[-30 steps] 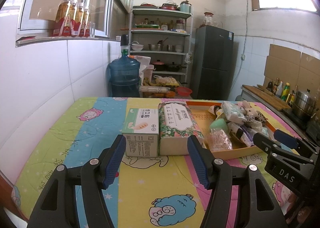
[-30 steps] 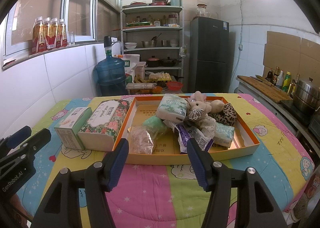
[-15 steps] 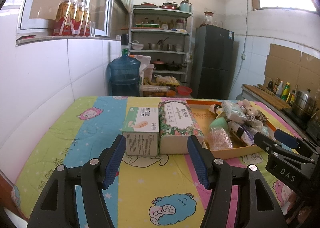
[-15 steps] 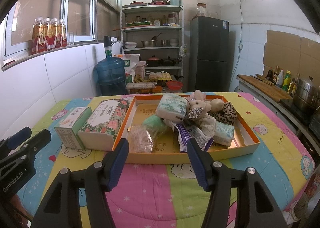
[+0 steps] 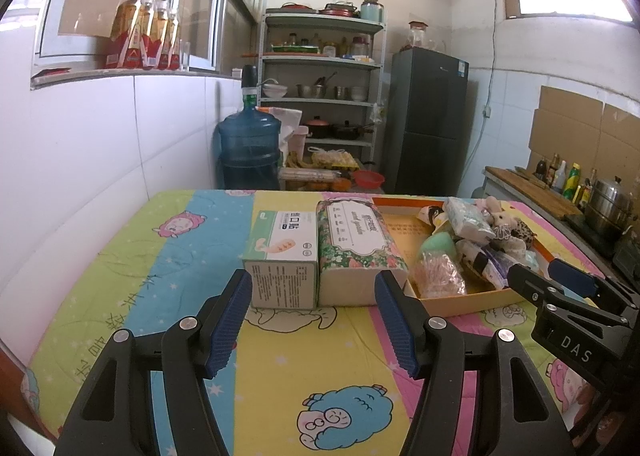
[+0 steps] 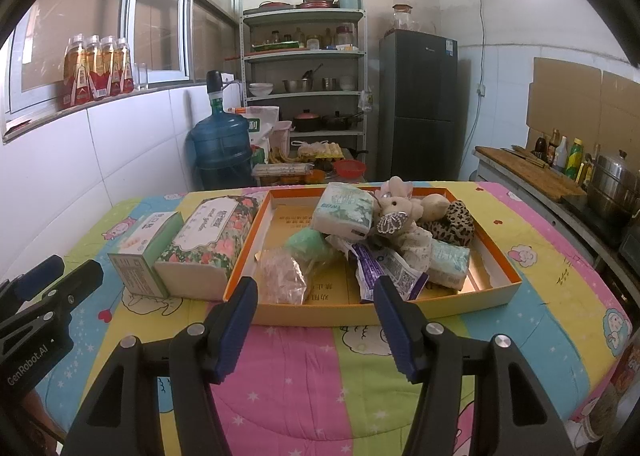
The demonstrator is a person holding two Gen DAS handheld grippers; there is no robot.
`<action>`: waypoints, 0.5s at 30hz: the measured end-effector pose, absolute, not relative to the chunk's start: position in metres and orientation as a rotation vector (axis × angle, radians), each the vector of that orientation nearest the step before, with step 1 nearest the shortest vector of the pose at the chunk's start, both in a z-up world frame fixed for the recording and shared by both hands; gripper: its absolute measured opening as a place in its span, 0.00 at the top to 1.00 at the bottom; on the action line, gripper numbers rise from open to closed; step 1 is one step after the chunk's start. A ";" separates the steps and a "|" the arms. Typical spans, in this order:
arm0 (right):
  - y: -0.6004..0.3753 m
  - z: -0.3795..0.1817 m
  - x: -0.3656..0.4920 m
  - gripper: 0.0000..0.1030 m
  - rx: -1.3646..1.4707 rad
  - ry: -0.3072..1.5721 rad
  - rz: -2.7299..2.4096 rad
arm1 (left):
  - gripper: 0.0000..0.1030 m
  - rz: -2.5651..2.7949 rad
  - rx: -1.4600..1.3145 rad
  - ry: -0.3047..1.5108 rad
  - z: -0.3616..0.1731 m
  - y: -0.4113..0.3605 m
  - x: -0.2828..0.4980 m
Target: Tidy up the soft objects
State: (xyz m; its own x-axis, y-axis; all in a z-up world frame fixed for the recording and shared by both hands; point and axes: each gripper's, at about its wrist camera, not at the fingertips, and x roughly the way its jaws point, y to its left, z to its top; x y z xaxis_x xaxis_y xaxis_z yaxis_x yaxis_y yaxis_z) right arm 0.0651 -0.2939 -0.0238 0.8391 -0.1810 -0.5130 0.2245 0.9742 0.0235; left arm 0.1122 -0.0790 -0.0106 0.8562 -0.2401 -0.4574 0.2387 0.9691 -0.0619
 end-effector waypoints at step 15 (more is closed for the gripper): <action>-0.294 -0.024 0.065 0.42 0.086 0.534 -0.214 | 0.36 -0.249 -0.001 0.482 -0.010 -0.079 0.115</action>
